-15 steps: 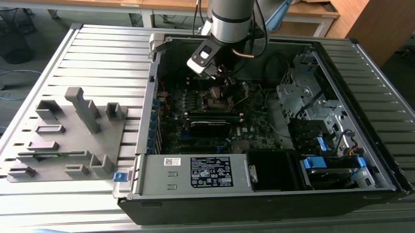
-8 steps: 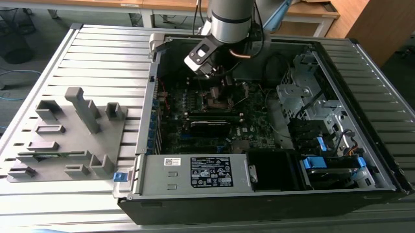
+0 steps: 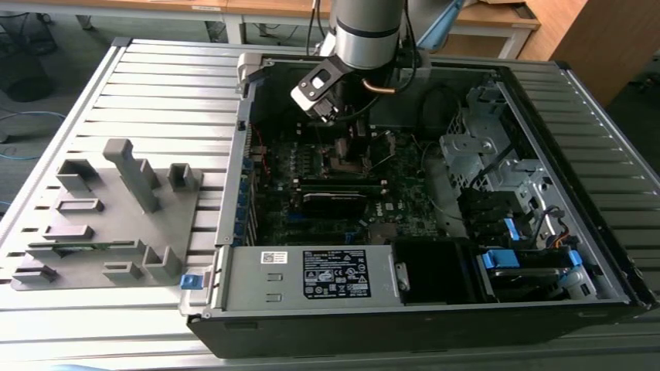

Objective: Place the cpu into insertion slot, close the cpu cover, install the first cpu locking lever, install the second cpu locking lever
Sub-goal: 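Place the cpu into insertion slot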

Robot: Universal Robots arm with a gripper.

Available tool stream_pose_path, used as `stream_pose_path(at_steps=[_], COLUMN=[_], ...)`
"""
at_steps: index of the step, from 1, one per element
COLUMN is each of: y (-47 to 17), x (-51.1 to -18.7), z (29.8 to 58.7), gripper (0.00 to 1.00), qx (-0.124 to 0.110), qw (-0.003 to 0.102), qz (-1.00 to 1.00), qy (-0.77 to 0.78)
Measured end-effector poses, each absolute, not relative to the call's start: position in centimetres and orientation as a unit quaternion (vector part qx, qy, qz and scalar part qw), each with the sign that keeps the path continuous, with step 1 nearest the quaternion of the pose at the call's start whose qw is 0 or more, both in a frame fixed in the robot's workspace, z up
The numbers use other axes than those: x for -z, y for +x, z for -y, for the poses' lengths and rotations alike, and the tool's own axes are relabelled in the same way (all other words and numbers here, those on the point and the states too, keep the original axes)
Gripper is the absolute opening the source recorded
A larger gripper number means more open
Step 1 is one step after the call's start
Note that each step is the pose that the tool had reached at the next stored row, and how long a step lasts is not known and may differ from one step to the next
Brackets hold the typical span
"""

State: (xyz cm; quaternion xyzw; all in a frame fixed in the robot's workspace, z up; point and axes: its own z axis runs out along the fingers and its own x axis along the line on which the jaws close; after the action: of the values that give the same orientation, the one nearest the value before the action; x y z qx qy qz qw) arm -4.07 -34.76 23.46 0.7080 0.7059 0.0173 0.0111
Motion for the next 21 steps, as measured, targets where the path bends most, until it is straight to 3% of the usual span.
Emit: stream_pose_path(at_steps=[4, 21], y=[-4.1, -4.6], x=[-23.4, -22.0], z=[34.8, 34.8], gripper=[0.54, 0.54], qx=[-0.022, -0.023], qw=[0.007, 0.006], qz=[-0.706, -0.706], qy=[0.708, 0.708])
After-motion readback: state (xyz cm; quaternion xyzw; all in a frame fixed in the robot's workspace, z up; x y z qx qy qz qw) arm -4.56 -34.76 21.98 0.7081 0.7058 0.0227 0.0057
